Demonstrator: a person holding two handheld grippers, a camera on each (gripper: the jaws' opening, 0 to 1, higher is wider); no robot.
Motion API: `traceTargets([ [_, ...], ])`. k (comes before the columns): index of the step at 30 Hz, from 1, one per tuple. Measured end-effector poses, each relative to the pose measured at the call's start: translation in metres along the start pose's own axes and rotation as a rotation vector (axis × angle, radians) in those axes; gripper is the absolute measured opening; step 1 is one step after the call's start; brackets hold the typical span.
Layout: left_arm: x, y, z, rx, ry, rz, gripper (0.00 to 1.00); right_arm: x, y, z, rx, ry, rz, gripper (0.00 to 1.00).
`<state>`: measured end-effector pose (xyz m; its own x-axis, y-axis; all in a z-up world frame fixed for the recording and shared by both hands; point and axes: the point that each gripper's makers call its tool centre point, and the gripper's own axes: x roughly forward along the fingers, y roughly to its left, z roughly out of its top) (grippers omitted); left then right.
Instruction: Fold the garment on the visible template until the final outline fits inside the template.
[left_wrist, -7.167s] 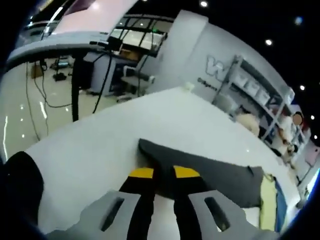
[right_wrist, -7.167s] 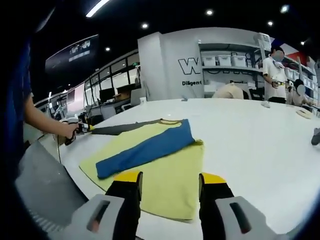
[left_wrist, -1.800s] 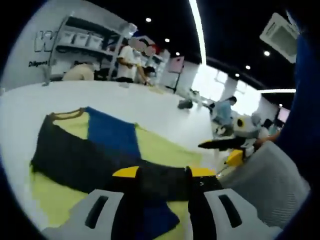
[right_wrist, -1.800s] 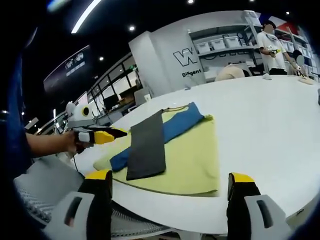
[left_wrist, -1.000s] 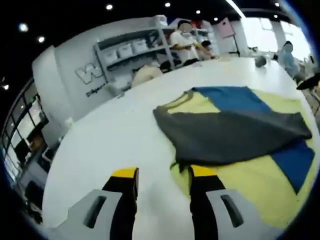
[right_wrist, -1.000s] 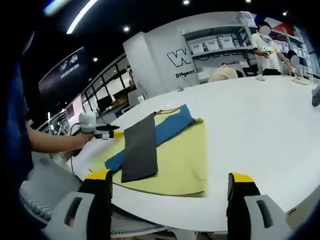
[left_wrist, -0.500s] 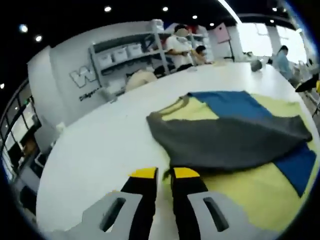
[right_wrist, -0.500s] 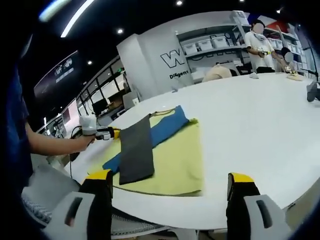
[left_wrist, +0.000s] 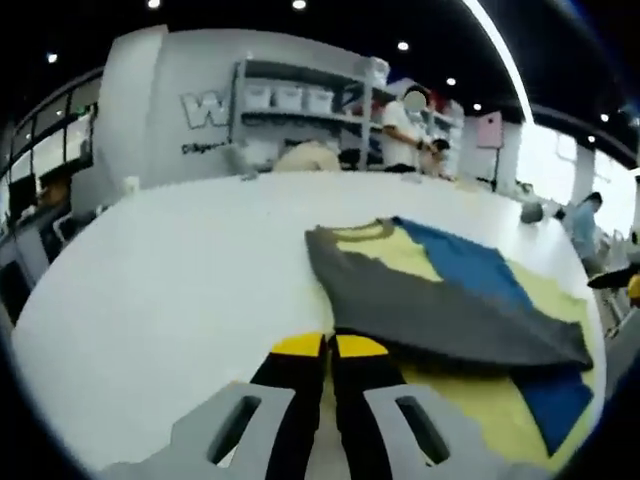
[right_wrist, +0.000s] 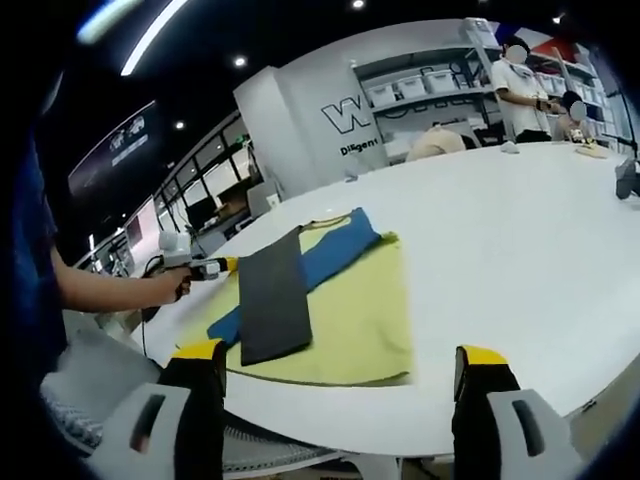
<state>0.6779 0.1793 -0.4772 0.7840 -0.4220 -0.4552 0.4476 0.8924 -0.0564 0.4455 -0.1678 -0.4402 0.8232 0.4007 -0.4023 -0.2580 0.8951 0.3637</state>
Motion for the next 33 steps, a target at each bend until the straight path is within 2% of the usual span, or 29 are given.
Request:
traceTargets([
  [1,0.002,0.004,-0.006,0.008,0.020,0.007,0.02,0.000,0.000,0.000,0.001,-0.001,-0.001,0.96],
  [3,0.003,0.007,-0.008,0.022,0.019,0.006,0.02,0.000,0.001,0.000,0.001,-0.002,-0.001,0.96],
  [9,0.001,0.003,-0.005,0.049,0.019,0.012,0.03,0.001,0.006,0.000,0.003,-0.002,0.004,0.96],
  [14,-0.012,0.005,-0.008,0.050,0.036,0.010,0.03,0.002,0.008,0.003,0.003,-0.014,0.007,0.96],
  [15,-0.010,0.013,-0.011,0.048,0.040,0.005,0.03,0.002,0.008,0.003,0.005,-0.014,0.007,0.96],
  [17,-0.014,0.015,-0.011,0.071,0.046,0.013,0.01,0.003,0.008,0.002,0.007,-0.014,0.009,0.96],
  [19,-0.022,0.026,-0.010,0.092,0.058,0.056,0.01,0.004,0.008,0.000,0.009,-0.013,0.015,0.95],
  [21,-0.030,0.028,-0.009,0.038,0.049,0.047,0.01,0.005,0.008,0.000,0.009,-0.015,0.020,0.95],
  [24,-0.039,0.031,-0.009,0.029,0.035,0.044,0.01,0.006,0.009,0.000,0.012,-0.019,0.029,0.94],
  [28,-0.061,0.002,-0.007,-0.102,0.012,-0.060,0.01,0.011,0.004,0.000,0.036,-0.029,0.045,0.90],
  [30,-0.072,-0.018,-0.009,-0.171,0.019,-0.109,0.03,0.013,0.001,0.000,0.046,-0.037,0.056,0.91],
  [33,-0.083,-0.035,-0.014,-0.274,0.030,-0.152,0.16,0.013,0.001,-0.001,0.047,-0.036,0.061,0.91],
])
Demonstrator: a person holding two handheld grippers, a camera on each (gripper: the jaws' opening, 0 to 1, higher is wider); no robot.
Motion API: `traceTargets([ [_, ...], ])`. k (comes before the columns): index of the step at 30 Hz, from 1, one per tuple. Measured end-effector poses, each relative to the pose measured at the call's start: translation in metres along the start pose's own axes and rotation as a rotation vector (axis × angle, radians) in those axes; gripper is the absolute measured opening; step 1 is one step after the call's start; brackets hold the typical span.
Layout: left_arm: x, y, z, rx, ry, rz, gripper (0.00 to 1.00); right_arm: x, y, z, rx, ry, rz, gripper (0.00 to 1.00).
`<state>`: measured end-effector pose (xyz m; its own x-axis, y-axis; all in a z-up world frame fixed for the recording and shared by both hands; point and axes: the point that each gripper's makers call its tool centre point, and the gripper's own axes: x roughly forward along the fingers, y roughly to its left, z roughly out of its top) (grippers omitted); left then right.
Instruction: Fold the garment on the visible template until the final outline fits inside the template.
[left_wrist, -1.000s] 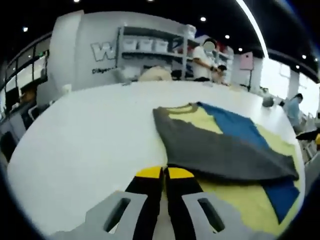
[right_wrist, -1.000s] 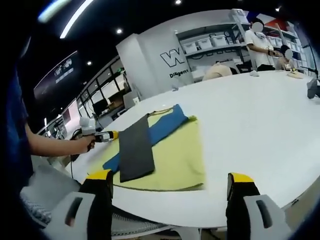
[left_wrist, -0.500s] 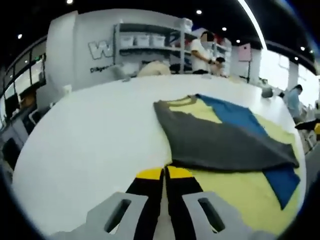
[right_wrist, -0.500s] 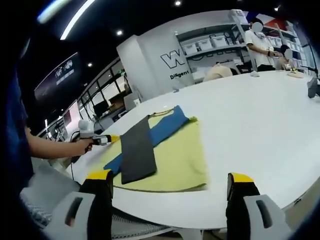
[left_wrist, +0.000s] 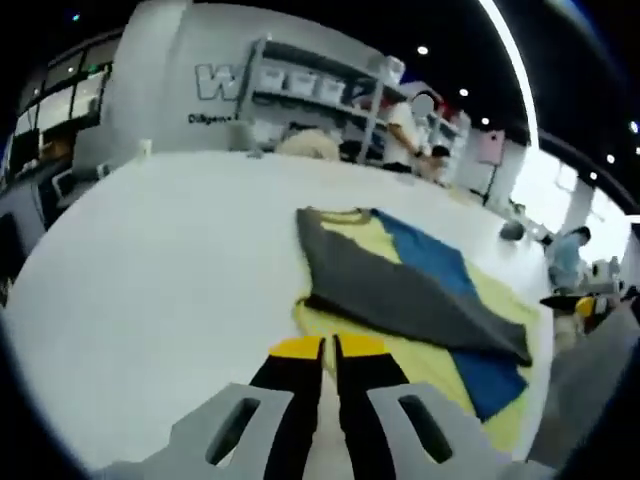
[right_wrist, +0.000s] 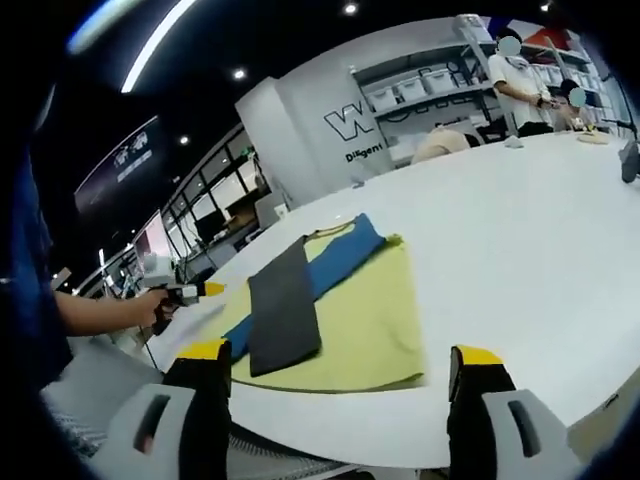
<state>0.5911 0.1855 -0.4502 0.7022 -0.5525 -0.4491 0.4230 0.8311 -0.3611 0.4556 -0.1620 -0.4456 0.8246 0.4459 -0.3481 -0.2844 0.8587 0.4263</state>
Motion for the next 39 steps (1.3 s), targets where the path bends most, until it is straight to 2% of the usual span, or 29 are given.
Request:
traceTargets([
  [1,-0.001,-0.003,0.000,-0.032,-0.004,-0.008,0.22,0.000,0.000,0.000,0.000,0.001,0.000,0.90],
  [2,-0.009,-0.013,0.001,-0.129,-0.024,-0.034,0.26,0.000,-0.002,-0.002,0.004,0.005,0.004,0.90],
  [3,-0.012,-0.016,0.001,-0.152,-0.036,-0.041,0.29,0.000,-0.006,-0.003,0.008,0.009,0.005,0.90],
  [4,-0.016,-0.019,0.000,-0.146,-0.041,-0.050,0.32,0.000,-0.007,-0.005,0.013,0.016,0.010,0.89],
  [6,-0.025,-0.030,-0.008,-0.148,-0.015,-0.077,0.38,0.001,-0.002,-0.013,0.048,0.060,0.048,0.86],
  [7,-0.029,-0.040,-0.014,-0.174,0.008,-0.120,0.45,0.001,-0.002,-0.015,0.065,0.067,0.060,0.84],
  [8,-0.028,-0.039,-0.015,-0.185,0.010,-0.122,0.53,0.001,-0.002,-0.015,0.070,0.066,0.063,0.84],
  [9,-0.031,-0.045,-0.017,-0.236,0.006,-0.149,0.62,0.001,-0.004,-0.013,0.077,0.054,0.063,0.84],
  [10,-0.032,-0.050,-0.019,-0.254,0.010,-0.166,0.75,0.000,-0.005,-0.012,0.080,0.051,0.060,0.85],
  [11,-0.035,-0.054,-0.021,-0.259,0.013,-0.172,0.83,0.000,-0.007,-0.009,0.086,0.042,0.056,0.85],
  [13,-0.042,-0.064,-0.029,-0.248,0.055,-0.206,0.93,-0.001,-0.008,-0.006,0.103,0.033,0.052,0.85],
  [14,-0.046,-0.070,-0.034,-0.238,0.087,-0.231,0.94,-0.001,-0.009,-0.004,0.114,0.030,0.055,0.83],
  [18,-0.056,-0.079,-0.048,-0.244,0.156,-0.276,0.96,-0.001,-0.010,-0.001,0.132,0.034,0.063,0.80],
  [22,-0.069,-0.086,-0.067,-0.233,0.226,-0.320,0.79,-0.002,-0.008,0.001,0.159,0.042,0.079,0.78],
  [24,-0.072,-0.079,-0.074,-0.256,0.258,-0.307,0.74,-0.003,-0.010,0.002,0.163,0.040,0.081,0.78],
  [28,-0.074,-0.070,-0.078,-0.278,0.268,-0.277,0.74,-0.004,-0.010,0.000,0.187,0.047,0.083,0.75],
  [31,-0.076,-0.074,-0.083,-0.315,0.299,-0.282,0.66,-0.005,-0.010,-0.001,0.198,0.054,0.085,0.75],
  [32,-0.077,-0.080,-0.084,-0.338,0.308,-0.295,0.64,-0.005,-0.010,-0.002,0.203,0.056,0.086,0.75],
  [34,-0.078,-0.080,-0.092,-0.366,0.352,-0.291,0.60,-0.005,-0.011,-0.003,0.211,0.058,0.087,0.75],
  [36,-0.076,-0.080,-0.093,-0.363,0.343,-0.297,0.54,-0.005,-0.012,-0.003,0.216,0.052,0.086,0.74],
  [39,-0.068,-0.084,-0.087,-0.364,0.316,-0.301,0.53,-0.003,-0.011,-0.002,0.235,0.041,0.091,0.73],
])
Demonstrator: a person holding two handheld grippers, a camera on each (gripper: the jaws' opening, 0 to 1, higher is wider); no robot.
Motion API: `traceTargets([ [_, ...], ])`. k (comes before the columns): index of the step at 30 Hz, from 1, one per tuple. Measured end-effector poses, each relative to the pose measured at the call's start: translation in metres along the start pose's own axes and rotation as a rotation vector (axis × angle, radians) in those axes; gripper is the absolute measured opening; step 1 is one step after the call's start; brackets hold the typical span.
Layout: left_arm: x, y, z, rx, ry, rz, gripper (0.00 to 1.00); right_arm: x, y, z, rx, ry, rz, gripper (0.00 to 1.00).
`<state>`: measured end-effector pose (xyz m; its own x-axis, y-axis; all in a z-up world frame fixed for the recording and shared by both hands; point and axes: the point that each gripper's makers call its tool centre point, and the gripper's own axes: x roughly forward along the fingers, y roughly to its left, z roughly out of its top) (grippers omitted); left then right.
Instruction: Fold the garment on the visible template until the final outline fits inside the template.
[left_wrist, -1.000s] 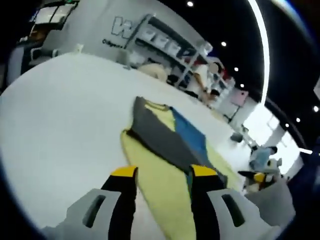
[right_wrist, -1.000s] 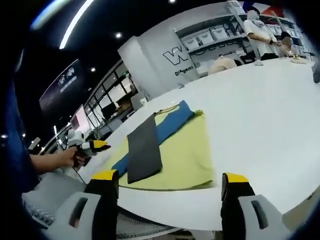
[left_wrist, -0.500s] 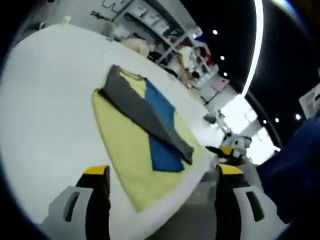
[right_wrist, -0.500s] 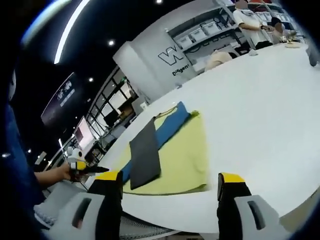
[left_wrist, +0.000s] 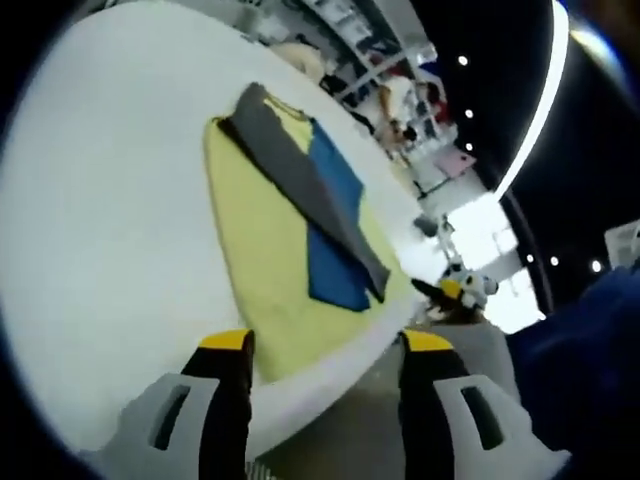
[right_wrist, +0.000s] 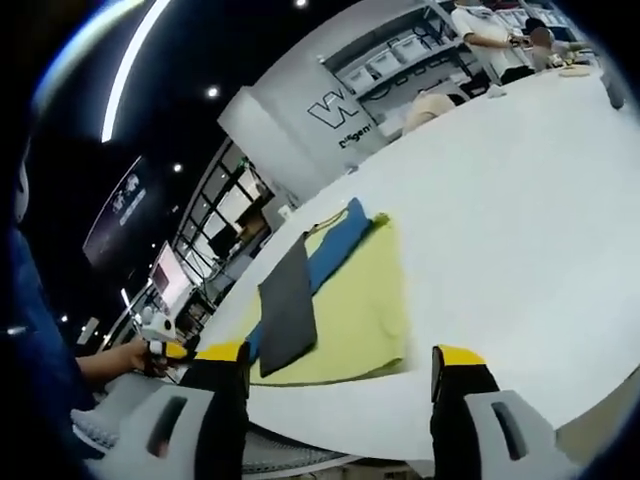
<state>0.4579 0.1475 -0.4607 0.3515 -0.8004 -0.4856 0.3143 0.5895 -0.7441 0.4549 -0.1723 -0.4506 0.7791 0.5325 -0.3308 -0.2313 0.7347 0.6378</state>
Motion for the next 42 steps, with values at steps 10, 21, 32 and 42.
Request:
traceTargets([
  [10,0.025,-0.007,0.016,-0.024,0.013,-0.006,0.42,0.013,-0.001,0.007,0.074,-0.016,0.019,0.64],
  [21,0.004,0.028,0.002,-0.018,0.101,0.092,0.20,0.023,-0.002,-0.001,0.124,0.065,0.020,0.36],
  [32,0.004,0.037,0.000,-0.002,0.112,0.139,0.04,0.032,-0.025,0.004,0.173,0.108,-0.061,0.04],
  [42,0.011,0.007,-0.005,-0.008,0.109,0.174,0.01,0.031,-0.026,0.001,0.163,0.145,-0.050,0.00],
])
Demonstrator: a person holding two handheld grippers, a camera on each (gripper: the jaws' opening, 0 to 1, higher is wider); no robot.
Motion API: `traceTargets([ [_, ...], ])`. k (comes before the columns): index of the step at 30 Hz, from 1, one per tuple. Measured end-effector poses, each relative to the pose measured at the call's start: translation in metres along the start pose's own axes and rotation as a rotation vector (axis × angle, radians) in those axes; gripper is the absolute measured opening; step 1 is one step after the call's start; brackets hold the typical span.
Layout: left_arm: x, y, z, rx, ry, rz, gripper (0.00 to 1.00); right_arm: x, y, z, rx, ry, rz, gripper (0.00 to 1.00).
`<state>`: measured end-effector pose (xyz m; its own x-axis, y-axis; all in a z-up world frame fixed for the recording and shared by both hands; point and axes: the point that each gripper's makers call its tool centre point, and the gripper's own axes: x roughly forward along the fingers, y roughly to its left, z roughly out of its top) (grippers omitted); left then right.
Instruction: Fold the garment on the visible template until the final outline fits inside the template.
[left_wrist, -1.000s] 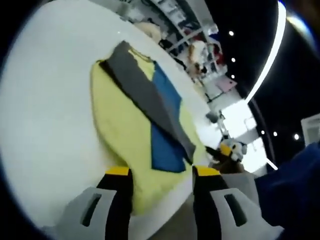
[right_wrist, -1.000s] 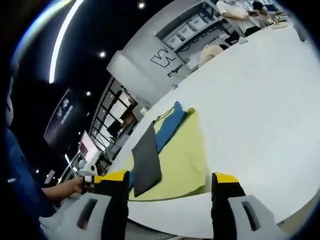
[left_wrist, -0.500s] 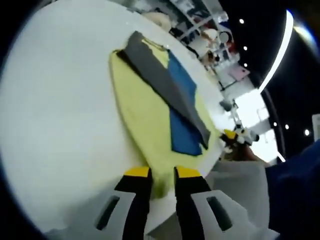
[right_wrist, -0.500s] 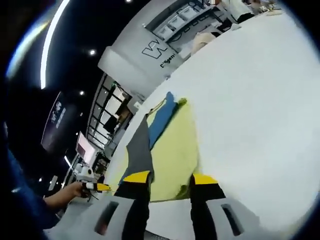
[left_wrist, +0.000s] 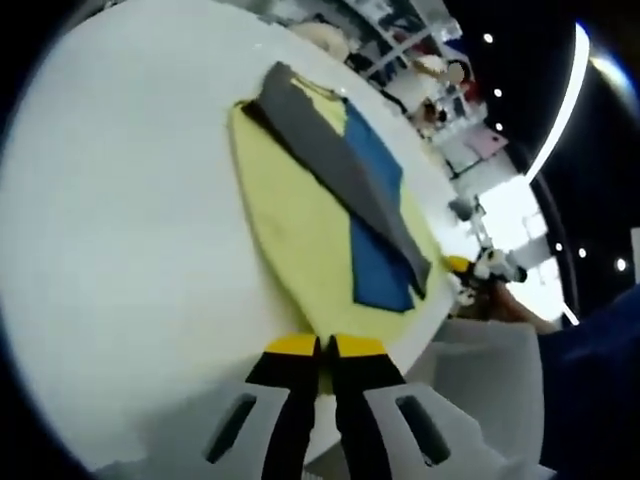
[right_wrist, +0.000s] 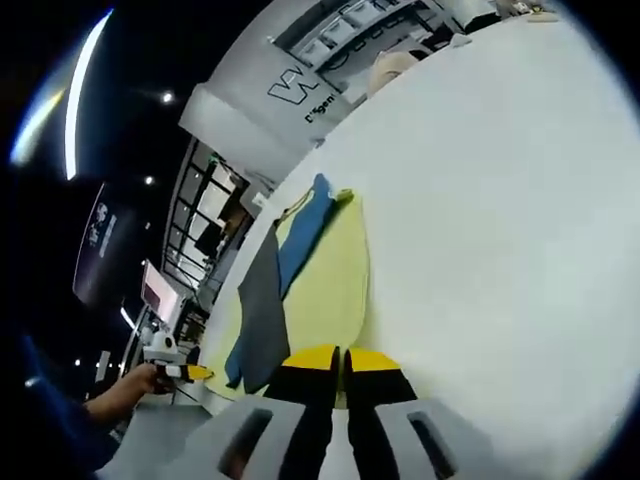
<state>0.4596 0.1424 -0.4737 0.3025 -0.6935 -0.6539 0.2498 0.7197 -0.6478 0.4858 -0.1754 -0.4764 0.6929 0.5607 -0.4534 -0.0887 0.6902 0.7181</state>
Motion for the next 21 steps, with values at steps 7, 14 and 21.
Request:
traceTargets([
  [7,-0.009,0.011,-0.002,0.059,0.039,0.021,0.00,-0.011,0.001,-0.004,0.032,0.001,0.012,0.00],
  [14,-0.023,0.019,-0.018,0.113,0.121,0.054,0.00,-0.029,0.011,-0.030,0.138,0.040,0.004,0.00],
  [21,-0.030,0.014,-0.019,0.135,0.123,0.038,0.00,-0.042,0.023,-0.037,0.280,-0.042,0.037,0.00],
])
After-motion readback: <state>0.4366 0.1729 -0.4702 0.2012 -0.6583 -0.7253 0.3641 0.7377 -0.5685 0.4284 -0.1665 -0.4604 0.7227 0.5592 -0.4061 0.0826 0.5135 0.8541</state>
